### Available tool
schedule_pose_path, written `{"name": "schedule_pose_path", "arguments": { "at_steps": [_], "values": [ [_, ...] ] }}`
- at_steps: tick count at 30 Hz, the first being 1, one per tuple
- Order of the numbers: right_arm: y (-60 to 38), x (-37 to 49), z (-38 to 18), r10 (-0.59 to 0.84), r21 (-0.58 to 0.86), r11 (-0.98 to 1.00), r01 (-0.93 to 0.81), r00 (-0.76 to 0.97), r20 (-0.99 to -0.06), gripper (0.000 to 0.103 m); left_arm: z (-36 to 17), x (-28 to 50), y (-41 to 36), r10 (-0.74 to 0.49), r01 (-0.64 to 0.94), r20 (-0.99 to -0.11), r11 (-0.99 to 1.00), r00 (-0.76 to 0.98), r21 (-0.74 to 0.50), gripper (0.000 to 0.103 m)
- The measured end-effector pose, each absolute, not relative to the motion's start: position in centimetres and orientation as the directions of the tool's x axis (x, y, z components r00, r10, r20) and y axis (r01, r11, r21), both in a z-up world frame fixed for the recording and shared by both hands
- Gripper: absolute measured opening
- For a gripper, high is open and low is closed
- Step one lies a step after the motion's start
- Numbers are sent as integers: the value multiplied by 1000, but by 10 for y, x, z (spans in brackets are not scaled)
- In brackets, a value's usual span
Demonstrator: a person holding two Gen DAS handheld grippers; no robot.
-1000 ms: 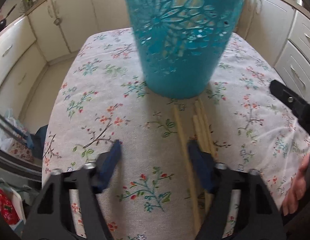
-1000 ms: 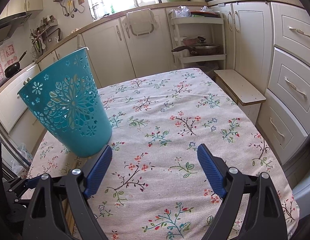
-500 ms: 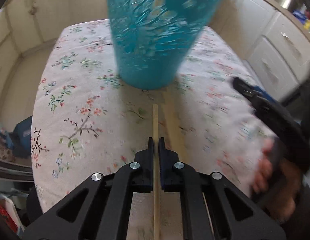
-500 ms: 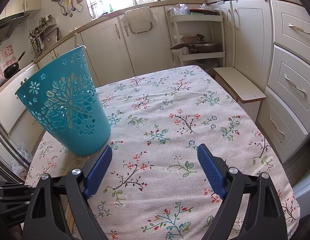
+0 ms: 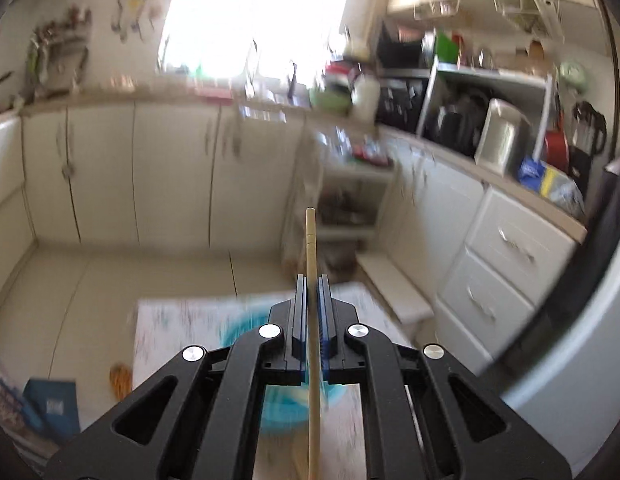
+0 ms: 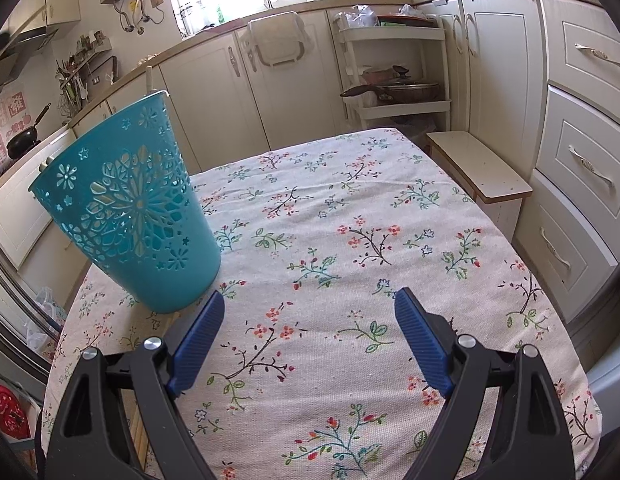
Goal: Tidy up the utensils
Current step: 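Lift the stick with the left gripper and drop it into the basket, then pull the left gripper back from the basket toward the table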
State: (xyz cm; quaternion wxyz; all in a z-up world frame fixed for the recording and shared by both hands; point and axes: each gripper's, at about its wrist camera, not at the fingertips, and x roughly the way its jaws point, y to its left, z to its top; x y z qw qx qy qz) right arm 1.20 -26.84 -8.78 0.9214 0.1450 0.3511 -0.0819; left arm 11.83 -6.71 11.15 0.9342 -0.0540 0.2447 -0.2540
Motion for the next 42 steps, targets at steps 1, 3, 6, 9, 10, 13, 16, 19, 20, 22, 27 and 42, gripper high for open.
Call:
{"name": "schedule_pose_path", "arguments": {
  "at_steps": [1, 3, 6, 9, 10, 13, 16, 19, 20, 22, 27, 42],
  "values": [
    [-268, 12, -88, -48, 210, 945, 252, 740, -671, 83, 111, 129, -73, -483, 434, -407, 875, 775, -214, 5],
    [-269, 12, -88, -44, 214, 944, 250, 740, -671, 83, 104, 146, -84, -445, 403, -384, 896, 809, -189, 5],
    [-269, 12, -89, -37, 222, 942, 250, 738, -673, 83, 84, 169, -98, -381, 346, -375, 925, 845, -160, 5],
    [-269, 13, -90, -31, 226, 942, 248, 735, -677, 83, 62, 186, -106, -331, 302, -402, 943, 853, -136, 5],
    [-269, 14, -90, -29, 227, 942, 246, 734, -678, 83, 55, 189, -107, -319, 290, -419, 948, 850, -133, 5],
    [-269, 13, -90, -25, 230, 942, 246, 734, -679, 83, 40, 192, -103, -302, 275, -458, 953, 836, -127, 8],
    [-269, 14, -91, -25, 230, 942, 246, 731, -681, 83, 30, 184, -95, -277, 259, -487, 960, 828, -106, 35],
    [-270, 14, -91, -27, 230, 941, 249, 731, -682, 83, 25, 166, -82, -239, 224, -476, 971, 846, -89, 76],
    [-270, 14, -91, -27, 230, 940, 250, 731, -682, 83, 24, 157, -78, -221, 211, -468, 975, 856, -75, 84],
    [-270, 14, -91, -29, 229, 941, 251, 730, -683, 83, 23, 142, -71, -202, 201, -459, 978, 865, -51, 91],
    [-270, 14, -90, -36, 224, 940, 257, 728, -685, 83, 13, 106, -47, -178, 192, -467, 981, 866, -18, 95],
    [-270, 16, -92, -50, 210, 940, 270, 716, -696, 83, -21, 78, -9, -179, 162, -538, 984, 824, -78, 95]
  ]
}}
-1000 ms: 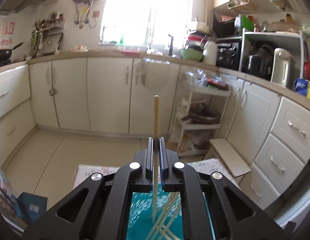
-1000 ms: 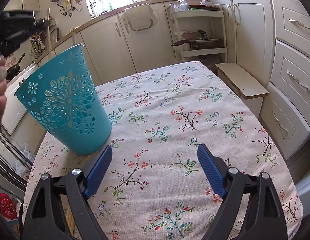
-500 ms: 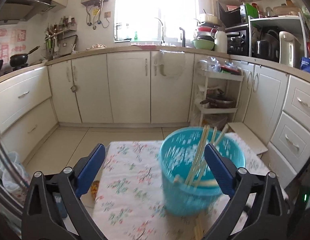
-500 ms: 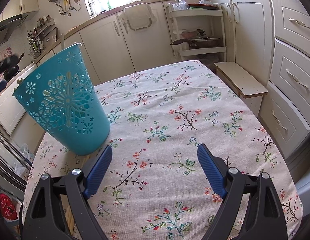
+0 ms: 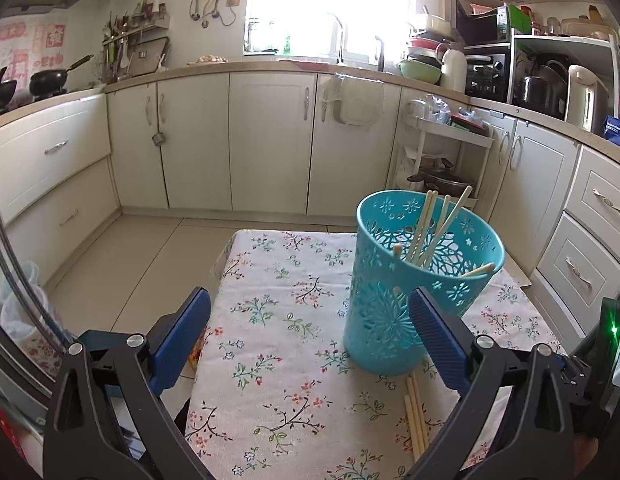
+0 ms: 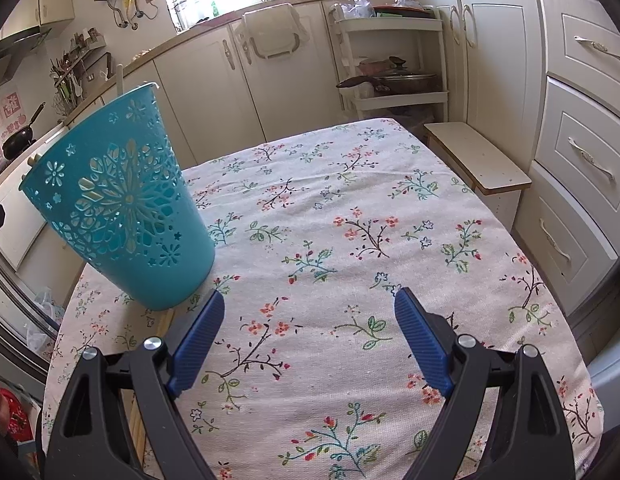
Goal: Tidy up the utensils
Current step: 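Pull the left gripper back from the basket toward the table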
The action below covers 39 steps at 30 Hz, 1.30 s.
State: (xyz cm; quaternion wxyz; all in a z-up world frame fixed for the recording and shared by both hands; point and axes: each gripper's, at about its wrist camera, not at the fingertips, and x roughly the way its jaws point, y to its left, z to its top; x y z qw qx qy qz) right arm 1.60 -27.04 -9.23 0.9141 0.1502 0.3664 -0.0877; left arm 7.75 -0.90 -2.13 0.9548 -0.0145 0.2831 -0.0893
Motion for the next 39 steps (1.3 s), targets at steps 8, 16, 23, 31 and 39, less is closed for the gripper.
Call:
{"name": "schedule_pose_path", "arguments": {
  "at_steps": [8, 16, 23, 31, 39],
  "values": [
    [-269, 18, -94, -52, 207, 940, 272, 712, -700, 83, -32, 81, -9, -168, 152, -555, 985, 815, -75, 95],
    [-269, 18, -94, -53, 207, 940, 273, 712, -700, 83, -37, 82, -7, -162, 142, -564, 987, 810, -81, 95],
    [-269, 19, -94, -53, 206, 940, 273, 711, -701, 83, -40, 82, -7, -160, 140, -571, 987, 805, -79, 95],
    [-269, 19, -95, -54, 205, 940, 273, 711, -701, 83, -70, 96, -11, -137, 130, -628, 990, 766, -58, 95],
    [-267, 20, -95, -59, 194, 942, 274, 704, -708, 83, -111, 105, -14, -137, 121, -697, 990, 704, -73, 95]
  ]
}}
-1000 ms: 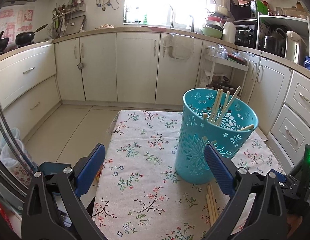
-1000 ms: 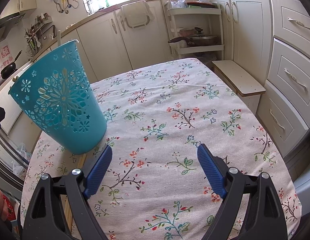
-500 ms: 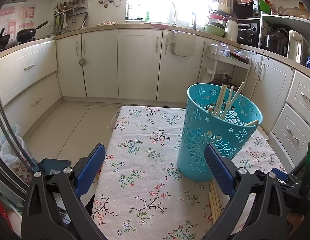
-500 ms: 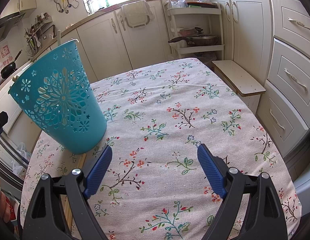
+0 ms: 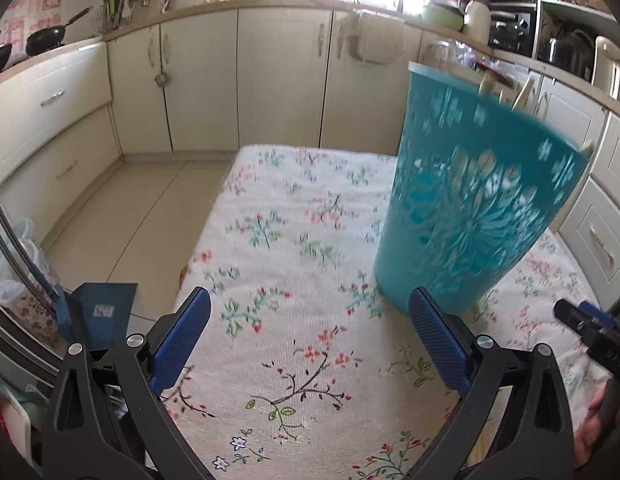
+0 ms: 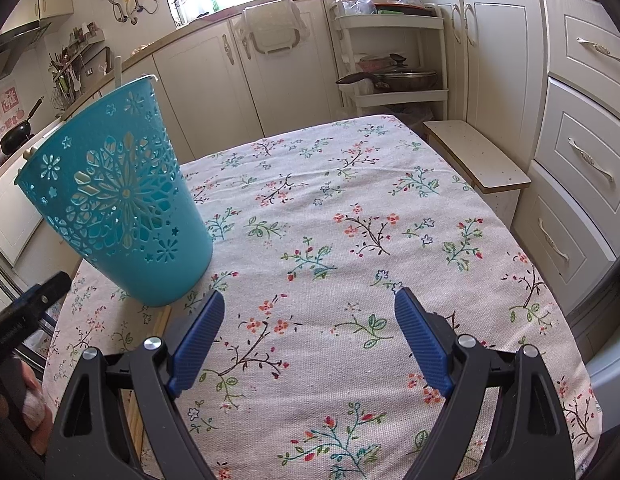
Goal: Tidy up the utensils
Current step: 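Pull the left gripper back from the basket toward the table, then lower the right gripper to the stick bundle and pinch one stick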
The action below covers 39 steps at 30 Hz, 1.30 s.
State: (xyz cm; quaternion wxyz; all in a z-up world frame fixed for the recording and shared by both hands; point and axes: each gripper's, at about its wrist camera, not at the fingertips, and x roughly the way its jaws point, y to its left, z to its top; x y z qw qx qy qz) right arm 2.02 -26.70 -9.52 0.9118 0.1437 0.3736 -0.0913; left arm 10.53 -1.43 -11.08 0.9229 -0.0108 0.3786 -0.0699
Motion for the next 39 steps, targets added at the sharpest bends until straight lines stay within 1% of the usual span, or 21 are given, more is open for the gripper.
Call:
{"name": "schedule_pose_path", "arguments": {
  "at_steps": [1, 3, 7, 11, 14, 15, 16, 17, 18, 19, 20, 22, 24, 33, 36, 39],
  "values": [
    [-267, 20, -95, -61, 191, 942, 275, 703, -708, 83, -117, 109, -15, -140, 123, -724, 989, 675, -76, 95],
    [-266, 20, -95, -65, 186, 943, 275, 702, -709, 83, -123, 115, -14, -150, 123, -750, 988, 644, -92, 95],
    [-263, 20, -95, -76, 165, 948, 273, 695, -715, 83, -130, 119, -10, -166, 112, -770, 986, 617, -124, 95],
    [-253, 23, -94, -92, 116, 961, 250, 689, -719, 83, -135, 119, -9, -178, 114, -782, 984, 597, -137, 95],
    [-239, 22, -93, -24, 149, 971, 187, 699, -715, 83, -137, 119, -10, -183, 114, -788, 983, 588, -144, 95],
    [-234, 23, -93, -2, 158, 973, 166, 696, -718, 81, -138, 121, -9, -185, 113, -790, 983, 585, -147, 95],
    [-223, 25, -95, 27, 155, 979, 129, 678, -735, 74, -138, 121, -8, -188, 113, -791, 982, 583, -150, 95],
    [-215, 28, -96, 38, 144, 984, 107, 659, -751, 70, -139, 121, -8, -192, 111, -791, 981, 580, -157, 95],
    [-206, 31, -98, 52, 134, 988, 80, 638, -768, 64, -139, 121, -7, -195, 110, -792, 981, 579, -161, 95],
    [-199, 34, -100, 56, 121, 991, 62, 622, -781, 58, -139, 122, -7, -196, 108, -792, 980, 578, -164, 95],
    [-195, 37, -101, 53, 107, 993, 53, 609, -792, 55, -139, 122, -6, -199, 106, -792, 980, 578, -169, 95],
    [-187, 43, -105, 52, 99, 994, 48, 586, -809, 43, -139, 123, -4, -205, 104, -790, 978, 578, -178, 95],
    [-186, 46, -109, 62, 111, 993, 50, 571, -818, 39, -140, 122, -2, -212, 100, -788, 977, 579, -189, 95],
    [-170, 47, -109, 66, 96, 995, 23, 566, -822, 39, -140, 122, 1, -227, 96, -782, 973, 581, -211, 95],
    [-168, 46, -108, 83, 115, 993, 22, 562, -823, 39, -140, 122, 1, -227, 96, -782, 973, 581, -212, 95],
    [-162, 48, -107, 77, 97, 995, 5, 561, -824, 39, -140, 123, 1, -227, 95, -782, 973, 580, -212, 95]
  ]
}}
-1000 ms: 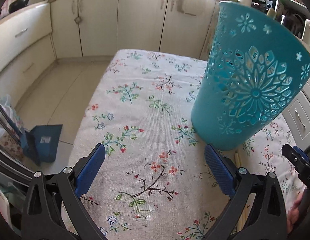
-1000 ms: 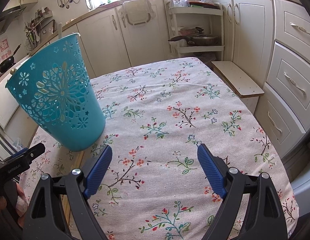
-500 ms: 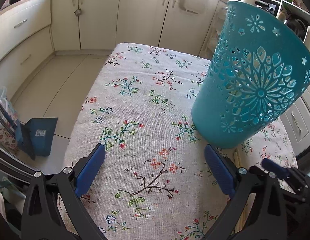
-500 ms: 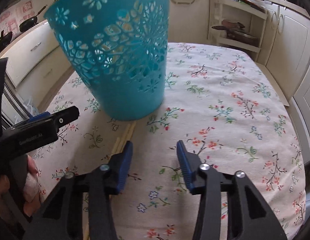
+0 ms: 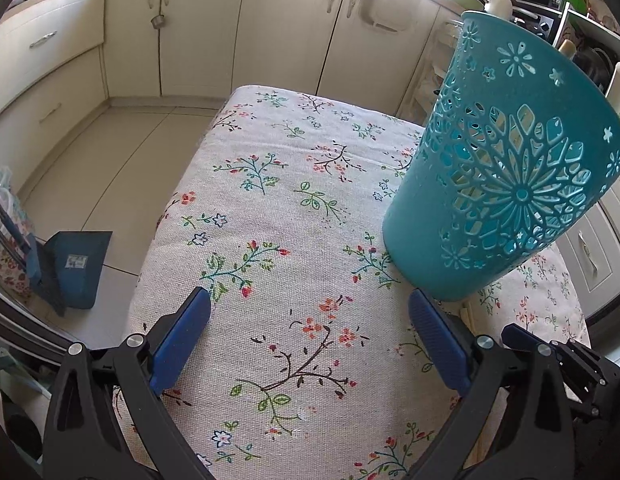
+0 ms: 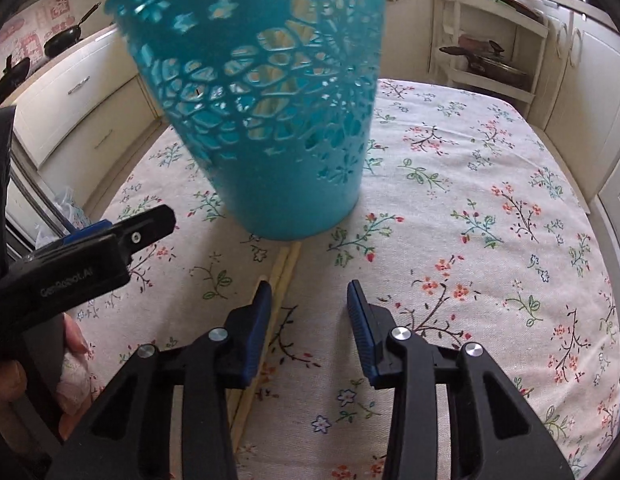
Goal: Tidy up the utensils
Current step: 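Lower the right gripper to the stick bundle and pinch one stick, then lift the stick over the basket and open the right gripper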
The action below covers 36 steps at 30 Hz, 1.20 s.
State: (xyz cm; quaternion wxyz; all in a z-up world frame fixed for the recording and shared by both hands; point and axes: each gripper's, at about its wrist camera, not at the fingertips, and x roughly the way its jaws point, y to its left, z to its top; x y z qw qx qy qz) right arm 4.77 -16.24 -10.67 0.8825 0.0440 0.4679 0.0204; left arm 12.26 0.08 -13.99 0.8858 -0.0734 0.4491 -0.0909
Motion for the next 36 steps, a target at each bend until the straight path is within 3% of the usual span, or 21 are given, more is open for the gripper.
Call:
{"name": "schedule_pose_path", "arguments": {
  "at_steps": [8, 12, 19, 21, 24, 30, 36],
  "values": [
    [-168, 45, -108, 91, 115, 993, 8, 559, -824, 36, -140, 122, 0, -226, 96, -783, 973, 579, -210, 95],
    [-160, 41, -109, 59, 48, 998, -35, 553, -831, 32, -140, 122, 0, -226, 95, -783, 973, 579, -210, 95],
    [-172, 40, -108, 66, 51, 998, -43, 526, -848, 15, -140, 122, 1, -226, 97, -784, 973, 579, -209, 95],
    [-163, 36, -107, 85, 31, 993, -113, 507, -858, 12, -140, 122, 1, -227, 97, -783, 973, 579, -210, 95],
    [-151, 32, -105, 76, -30, 977, -212, 477, -875, 11, -140, 122, 1, -228, 94, -783, 972, 579, -214, 95],
    [-155, 34, -104, 93, -6, 977, -211, 455, -885, 8, -140, 123, -1, -224, 95, -786, 974, 577, -208, 95],
    [-198, 14, -79, 266, 253, 963, -93, 484, -834, 5, -141, 123, 0, -227, 91, -784, 973, 577, -214, 95]
  ]
}}
